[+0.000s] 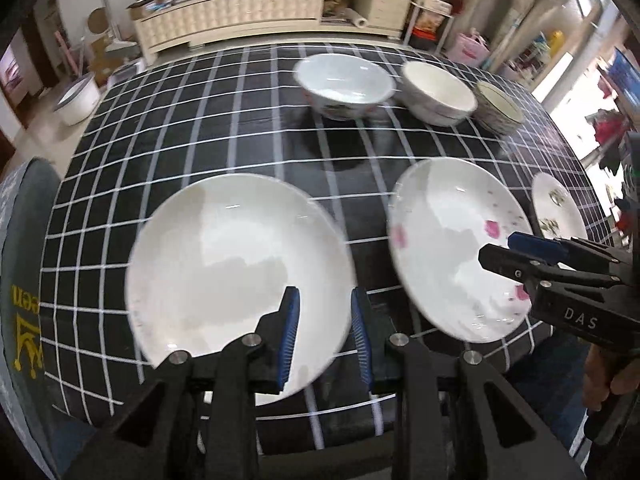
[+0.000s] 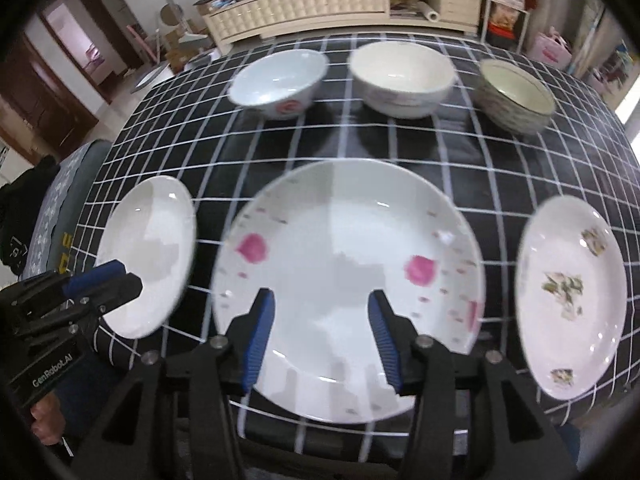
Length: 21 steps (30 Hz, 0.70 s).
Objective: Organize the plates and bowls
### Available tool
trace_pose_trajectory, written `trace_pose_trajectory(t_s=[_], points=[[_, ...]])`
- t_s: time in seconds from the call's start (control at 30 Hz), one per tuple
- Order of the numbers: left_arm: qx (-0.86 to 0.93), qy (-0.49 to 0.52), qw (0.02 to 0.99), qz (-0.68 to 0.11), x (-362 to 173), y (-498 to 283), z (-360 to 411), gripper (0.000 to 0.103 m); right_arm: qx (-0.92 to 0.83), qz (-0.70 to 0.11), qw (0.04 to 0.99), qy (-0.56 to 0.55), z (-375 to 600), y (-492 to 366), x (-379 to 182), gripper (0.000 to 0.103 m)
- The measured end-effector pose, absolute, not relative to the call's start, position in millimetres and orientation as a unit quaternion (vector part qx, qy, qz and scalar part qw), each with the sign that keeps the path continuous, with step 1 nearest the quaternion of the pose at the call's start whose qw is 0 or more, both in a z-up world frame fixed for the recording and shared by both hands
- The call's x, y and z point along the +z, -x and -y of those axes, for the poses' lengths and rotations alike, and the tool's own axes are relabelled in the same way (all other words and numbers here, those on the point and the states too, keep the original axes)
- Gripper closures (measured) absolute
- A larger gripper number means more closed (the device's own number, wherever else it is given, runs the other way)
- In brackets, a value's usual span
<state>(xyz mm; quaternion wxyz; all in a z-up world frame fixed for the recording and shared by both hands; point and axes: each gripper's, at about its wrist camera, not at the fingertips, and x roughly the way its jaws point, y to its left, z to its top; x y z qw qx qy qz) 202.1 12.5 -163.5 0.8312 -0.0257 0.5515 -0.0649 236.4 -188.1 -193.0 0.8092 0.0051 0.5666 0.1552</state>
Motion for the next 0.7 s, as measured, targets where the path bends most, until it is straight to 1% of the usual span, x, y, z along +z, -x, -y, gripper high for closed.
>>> trace_pose_trajectory(t_s=[0.3, 0.7], points=[[-0.095, 0.003, 0.817, -0.569, -175.9, -217.7, 33.2, 0.079, 0.124, -0.571, 0.811, -0.022, 231.3, -239.5, -199.6, 0.049], [-0.114, 0.000, 0.804, -0.583, -193.4, -237.9, 56.3, 0.079, 0.101, -0.583, 0.806, -0.029, 254.1, -251.9, -217.2, 0.050]])
